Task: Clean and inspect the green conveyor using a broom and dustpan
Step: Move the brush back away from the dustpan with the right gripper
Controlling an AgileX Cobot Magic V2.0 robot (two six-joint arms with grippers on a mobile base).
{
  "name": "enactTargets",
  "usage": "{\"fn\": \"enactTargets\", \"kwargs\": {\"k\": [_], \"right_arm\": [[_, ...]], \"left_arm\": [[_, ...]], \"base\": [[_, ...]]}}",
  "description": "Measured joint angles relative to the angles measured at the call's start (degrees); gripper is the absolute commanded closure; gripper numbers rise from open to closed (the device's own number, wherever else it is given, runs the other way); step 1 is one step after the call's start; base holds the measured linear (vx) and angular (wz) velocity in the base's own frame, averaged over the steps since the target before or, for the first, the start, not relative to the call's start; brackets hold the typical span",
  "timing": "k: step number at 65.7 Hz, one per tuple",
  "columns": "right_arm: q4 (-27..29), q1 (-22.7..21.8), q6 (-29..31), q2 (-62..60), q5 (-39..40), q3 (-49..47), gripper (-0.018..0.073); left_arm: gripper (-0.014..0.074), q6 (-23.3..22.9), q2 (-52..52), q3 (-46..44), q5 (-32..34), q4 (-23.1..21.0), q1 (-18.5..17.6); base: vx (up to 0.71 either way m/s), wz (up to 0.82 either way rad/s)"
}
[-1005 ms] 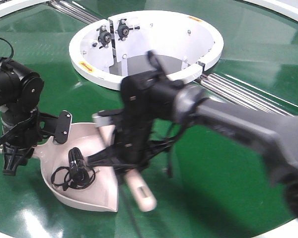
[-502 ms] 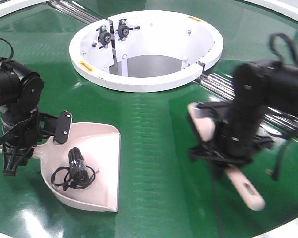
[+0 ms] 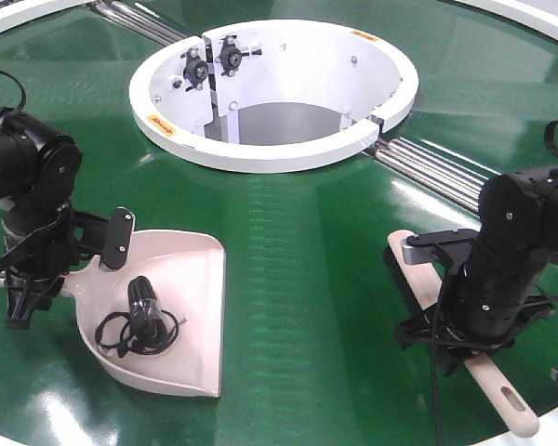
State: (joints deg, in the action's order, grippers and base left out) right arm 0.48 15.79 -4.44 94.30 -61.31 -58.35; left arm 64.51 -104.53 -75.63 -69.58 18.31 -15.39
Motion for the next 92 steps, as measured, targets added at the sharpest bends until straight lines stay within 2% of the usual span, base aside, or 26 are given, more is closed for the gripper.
{"fn": "enactTargets", "kwargs": {"k": [92], "right_arm": [[-0.07, 0.0, 0.53, 0.0, 0.76, 0.17, 0.0561]], "left_arm": [[0.0602, 0.0, 0.0, 0.0, 0.0, -0.28, 0.0]], "base": [[0.0, 0.0]]}}
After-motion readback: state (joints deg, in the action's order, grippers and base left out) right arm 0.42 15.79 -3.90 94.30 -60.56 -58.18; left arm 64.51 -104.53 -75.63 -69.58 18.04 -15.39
